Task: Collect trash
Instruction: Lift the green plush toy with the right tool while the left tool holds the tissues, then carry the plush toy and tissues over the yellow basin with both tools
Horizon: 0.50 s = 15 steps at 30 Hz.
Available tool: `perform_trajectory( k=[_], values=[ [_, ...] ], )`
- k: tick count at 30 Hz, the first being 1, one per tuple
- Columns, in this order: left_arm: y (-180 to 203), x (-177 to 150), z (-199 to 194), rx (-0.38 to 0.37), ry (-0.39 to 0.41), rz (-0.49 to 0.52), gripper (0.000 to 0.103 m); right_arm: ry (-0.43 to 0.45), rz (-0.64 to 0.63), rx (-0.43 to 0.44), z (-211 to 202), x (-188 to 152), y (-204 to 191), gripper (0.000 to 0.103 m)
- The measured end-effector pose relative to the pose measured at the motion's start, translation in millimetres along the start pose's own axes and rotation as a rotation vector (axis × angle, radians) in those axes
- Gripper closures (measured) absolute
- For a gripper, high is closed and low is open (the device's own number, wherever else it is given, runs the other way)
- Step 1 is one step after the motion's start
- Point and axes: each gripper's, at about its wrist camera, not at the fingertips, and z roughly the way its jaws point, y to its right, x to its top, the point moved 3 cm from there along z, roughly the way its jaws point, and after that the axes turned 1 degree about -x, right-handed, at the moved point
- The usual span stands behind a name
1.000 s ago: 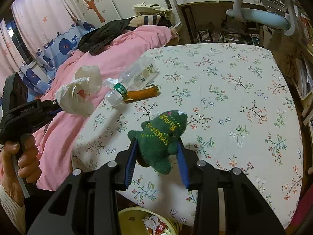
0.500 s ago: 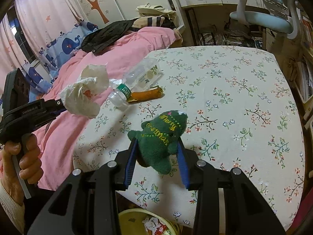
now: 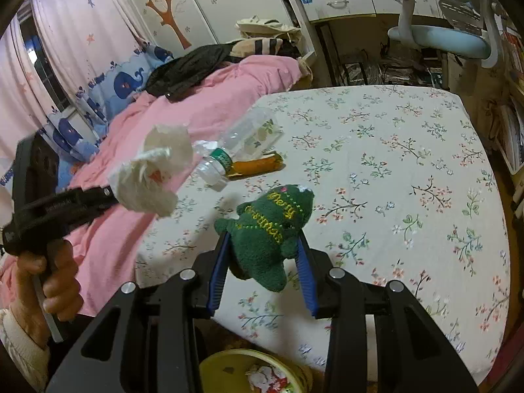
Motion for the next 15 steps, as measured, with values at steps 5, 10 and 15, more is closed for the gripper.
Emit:
perform_trajectory(
  k=[5, 10, 15],
  values=[
    [3.2, -15.7, -8.6, -0.006, -0.006, 0.001, 0.092, 0.005, 0.012, 0.019, -8.2, -17.0, -10.6, 0.064],
    [4.2, -28.6, -20.1, -0.018, 0.003, -0.001, 0.092, 0.019, -0.004, 0.026, -19.1, -32.6, -21.7, 0.064],
    [10.1, -39.3, -32.3, -0.038, 0.019, 0.007, 0.092, 0.037, -0.007, 0.047, -27.7, -40.5, -27.5, 0.064]
  ],
)
